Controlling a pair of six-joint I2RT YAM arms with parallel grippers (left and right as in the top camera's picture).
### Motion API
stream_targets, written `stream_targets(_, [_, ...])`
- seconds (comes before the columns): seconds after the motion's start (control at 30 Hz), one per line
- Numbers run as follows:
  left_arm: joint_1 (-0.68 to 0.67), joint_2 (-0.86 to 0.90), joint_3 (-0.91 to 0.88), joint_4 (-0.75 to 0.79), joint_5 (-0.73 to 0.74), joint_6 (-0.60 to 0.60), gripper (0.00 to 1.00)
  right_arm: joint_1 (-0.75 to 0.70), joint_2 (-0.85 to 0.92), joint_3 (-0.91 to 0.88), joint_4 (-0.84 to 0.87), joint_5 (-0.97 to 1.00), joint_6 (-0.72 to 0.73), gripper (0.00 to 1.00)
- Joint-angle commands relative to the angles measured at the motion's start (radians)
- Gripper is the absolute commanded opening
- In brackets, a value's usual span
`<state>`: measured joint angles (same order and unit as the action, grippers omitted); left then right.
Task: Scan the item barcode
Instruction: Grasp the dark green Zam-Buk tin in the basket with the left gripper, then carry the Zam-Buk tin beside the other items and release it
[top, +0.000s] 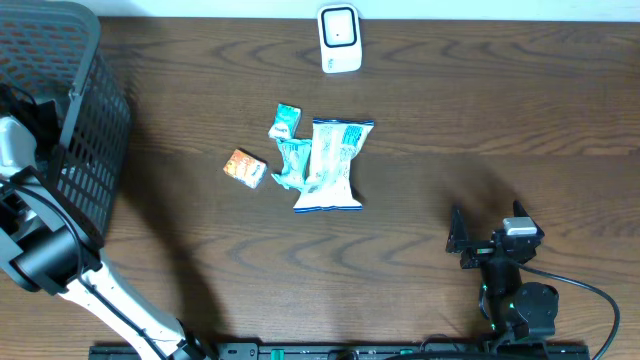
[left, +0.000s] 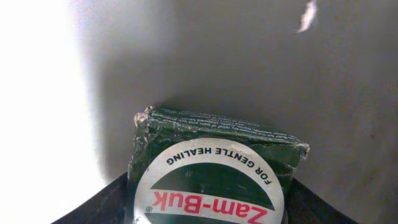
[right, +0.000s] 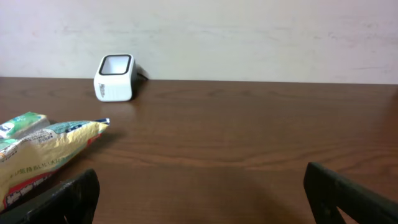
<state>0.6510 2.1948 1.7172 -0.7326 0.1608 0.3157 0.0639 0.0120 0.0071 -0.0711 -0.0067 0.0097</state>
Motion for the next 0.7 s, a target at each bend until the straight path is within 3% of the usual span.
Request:
stream_targets(0.0, [0.007,-0.07,-0.005,-0.009,-0.027,-0.05,0.59,0.007,-0.004,-0.001,-0.005,0.0,-0.011,0.99])
stream_targets(0.3, [0.001,-0.298,-0.005,0.065,0.242,-0.204,0.59,0.007,-0.004,-0.001,-0.005,0.0,-0.011,0.99])
stream_targets(0.67, [-0.098,-0.628,-0.005,0.164,0.259,-0.369,0.6,0.007,-0.004,-0.001,-0.005,0.0,-0.011,0.99])
